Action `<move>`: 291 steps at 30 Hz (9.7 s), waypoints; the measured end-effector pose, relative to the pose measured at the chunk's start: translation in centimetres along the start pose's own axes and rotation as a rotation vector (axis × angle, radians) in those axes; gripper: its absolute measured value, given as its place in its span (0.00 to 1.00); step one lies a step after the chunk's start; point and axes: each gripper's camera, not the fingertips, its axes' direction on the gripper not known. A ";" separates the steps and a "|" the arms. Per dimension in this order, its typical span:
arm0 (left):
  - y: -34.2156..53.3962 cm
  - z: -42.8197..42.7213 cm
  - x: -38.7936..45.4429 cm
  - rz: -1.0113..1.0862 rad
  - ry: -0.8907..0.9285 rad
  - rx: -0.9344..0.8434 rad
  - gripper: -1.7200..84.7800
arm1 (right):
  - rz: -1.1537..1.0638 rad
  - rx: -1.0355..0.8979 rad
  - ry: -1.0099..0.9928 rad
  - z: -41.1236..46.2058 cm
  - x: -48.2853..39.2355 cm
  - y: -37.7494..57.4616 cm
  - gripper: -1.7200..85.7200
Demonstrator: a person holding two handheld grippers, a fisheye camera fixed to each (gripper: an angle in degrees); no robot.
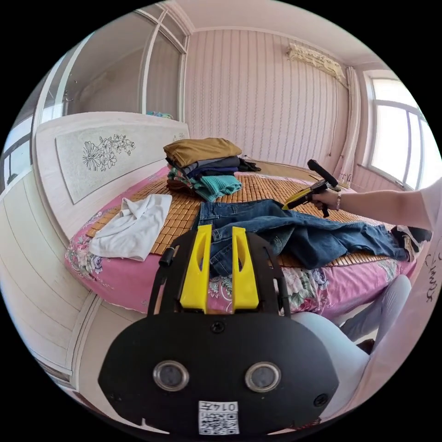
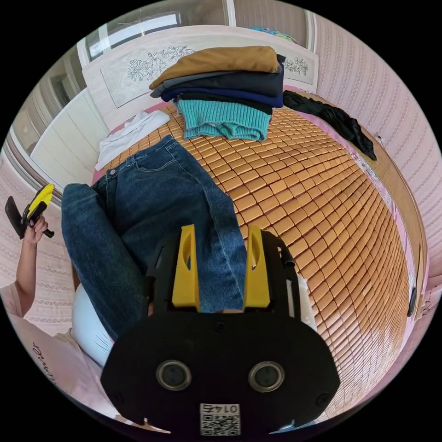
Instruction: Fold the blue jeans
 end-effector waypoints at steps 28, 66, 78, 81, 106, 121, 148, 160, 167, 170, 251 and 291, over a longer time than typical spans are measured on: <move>-3.6 1.7 5.7 0.088 0.005 -0.039 0.11 | 0.350 0.067 0.294 -18.1 4.8 32.0 0.16; -10.1 4.0 22.6 0.431 0.391 -0.205 0.06 | 0.723 0.507 0.245 -35.1 -11.9 78.6 0.06; -20.8 20.5 33.8 0.557 0.205 -0.235 0.11 | 0.778 0.266 0.384 -29.5 6.0 63.0 0.18; -22.0 26.2 34.7 0.471 0.174 -0.355 0.13 | 0.828 0.110 0.401 -26.9 10.2 62.3 0.17; -22.8 26.7 36.5 0.447 0.307 -0.235 0.02 | 0.737 0.071 0.476 -29.6 14.1 60.5 0.12; -5.2 12.6 35.6 0.529 0.486 -0.363 0.15 | 0.985 0.310 0.036 -28.7 -8.5 80.5 0.18; -2.9 10.5 37.0 0.188 0.817 -0.314 0.01 | 0.892 -0.089 0.530 -36.4 0.9 75.0 0.06; -8.1 10.2 41.0 0.532 0.433 -0.173 0.08 | 1.056 0.238 0.300 -35.5 -4.0 81.4 0.18; -6.8 14.8 49.0 0.711 0.389 -0.285 0.11 | 1.238 0.165 0.259 -30.8 -6.1 88.5 0.17; -7.1 14.8 50.0 0.705 0.392 -0.314 0.09 | 1.203 0.264 0.163 -31.4 -6.2 89.3 0.09; -1.2 5.3 14.5 -0.081 0.072 -0.212 0.08 | 0.368 -0.034 0.338 -23.3 4.1 35.0 0.12; 10.9 0.9 -6.8 -0.584 -0.296 -0.037 0.10 | -0.171 0.049 0.116 1.0 -11.4 -15.1 0.16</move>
